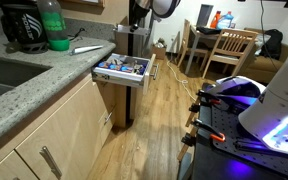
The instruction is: Take the cutlery out of the drawer
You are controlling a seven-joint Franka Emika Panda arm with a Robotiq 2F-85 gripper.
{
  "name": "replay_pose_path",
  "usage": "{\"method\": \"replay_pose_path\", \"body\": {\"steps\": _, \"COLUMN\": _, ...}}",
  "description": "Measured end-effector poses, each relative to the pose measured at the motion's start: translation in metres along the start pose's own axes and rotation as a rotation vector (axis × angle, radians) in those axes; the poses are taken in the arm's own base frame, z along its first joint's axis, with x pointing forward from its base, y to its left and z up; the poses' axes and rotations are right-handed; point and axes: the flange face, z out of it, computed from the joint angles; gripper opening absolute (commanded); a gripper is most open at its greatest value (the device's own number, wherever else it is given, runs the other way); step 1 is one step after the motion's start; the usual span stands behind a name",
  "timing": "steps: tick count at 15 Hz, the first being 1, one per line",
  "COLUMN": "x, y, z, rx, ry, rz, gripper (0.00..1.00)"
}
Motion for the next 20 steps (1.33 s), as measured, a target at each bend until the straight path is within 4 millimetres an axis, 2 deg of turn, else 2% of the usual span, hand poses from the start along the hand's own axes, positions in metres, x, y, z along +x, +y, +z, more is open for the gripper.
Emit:
{"method": "replay_pose_path", "body": {"steps": 13, "x": 0.048, "y": -0.023, "z": -0.05, "rx": -0.13, "ry": 0.192, "rz": -0.306, "gripper": 0.03}}
{"method": "replay_pose_path", "body": {"steps": 20, "x": 0.083, "y": -0.064, "z": -0.062, "rx": -0.107, "ry": 0.244, "rz": -0.411, "gripper": 0.02}}
